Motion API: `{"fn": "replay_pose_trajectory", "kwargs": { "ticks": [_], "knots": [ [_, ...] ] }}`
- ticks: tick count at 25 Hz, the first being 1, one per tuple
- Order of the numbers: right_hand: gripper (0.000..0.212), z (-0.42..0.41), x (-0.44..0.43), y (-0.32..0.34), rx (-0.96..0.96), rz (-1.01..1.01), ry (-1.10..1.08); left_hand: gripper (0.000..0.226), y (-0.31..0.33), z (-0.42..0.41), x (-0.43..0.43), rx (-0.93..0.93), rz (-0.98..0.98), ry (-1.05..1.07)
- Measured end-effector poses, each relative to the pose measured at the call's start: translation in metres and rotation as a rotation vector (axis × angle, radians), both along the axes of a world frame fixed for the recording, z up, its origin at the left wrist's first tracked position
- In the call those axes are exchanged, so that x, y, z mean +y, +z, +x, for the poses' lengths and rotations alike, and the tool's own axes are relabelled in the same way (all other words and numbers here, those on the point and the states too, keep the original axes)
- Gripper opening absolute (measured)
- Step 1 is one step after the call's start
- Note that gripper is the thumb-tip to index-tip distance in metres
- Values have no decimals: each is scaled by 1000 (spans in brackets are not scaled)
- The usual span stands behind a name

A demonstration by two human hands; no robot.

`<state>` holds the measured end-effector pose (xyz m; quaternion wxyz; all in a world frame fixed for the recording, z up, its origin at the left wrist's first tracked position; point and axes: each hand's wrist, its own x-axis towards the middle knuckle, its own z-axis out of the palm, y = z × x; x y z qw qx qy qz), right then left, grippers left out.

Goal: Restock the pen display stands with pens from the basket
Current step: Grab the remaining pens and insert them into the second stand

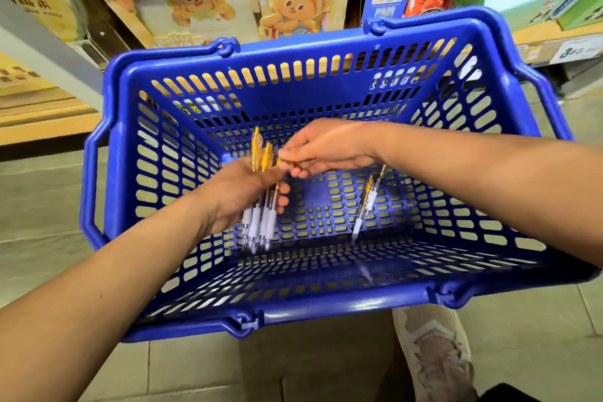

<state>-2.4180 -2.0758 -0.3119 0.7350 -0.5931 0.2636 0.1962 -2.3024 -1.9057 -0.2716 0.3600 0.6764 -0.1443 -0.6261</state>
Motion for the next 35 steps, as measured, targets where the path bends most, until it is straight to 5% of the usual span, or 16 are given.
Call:
{"fn": "replay_pose_trajectory", "kwargs": {
  "ticks": [2, 6, 10, 14, 17, 23, 27, 31, 33, 35],
  "knots": [
    [35, -4, -4, -3, 120, 26, -94, 20, 3, 4, 1, -37, 1, -14],
    [49, -29, -14, -20, 640, -695, 343, 26, 8, 11, 9, -48, 9, -47],
    [34, -47, -7, -39, 839, -953, 524, 21, 9, 13, 12, -74, 19, -31],
    [30, -57, -4, -49, 790, -871, 569, 19, 10, 15, 17, -81, 28, -54],
    [39, -54, -13, -40, 722, -567, 320, 12, 8, 16, 18, -81, 29, -19],
    [33, -11, -5, -10, 206, -148, 42, 11, -4, 14, 15, -128, 46, 101],
    [41, 16, 14, 6, 119, -89, 39, 17, -3, 9, 12, -56, -14, 96],
    [46, 13, 15, 11, 84, 214, -158, 12, 3, 8, 10, -56, -19, 61],
    [42, 3, 2, 5, 222, 74, -92, 10, 6, 9, 10, -79, 17, 59],
    [21, -18, -13, -3, 503, -335, 259, 12, 7, 8, 9, -113, 29, 49]
  ]
}}
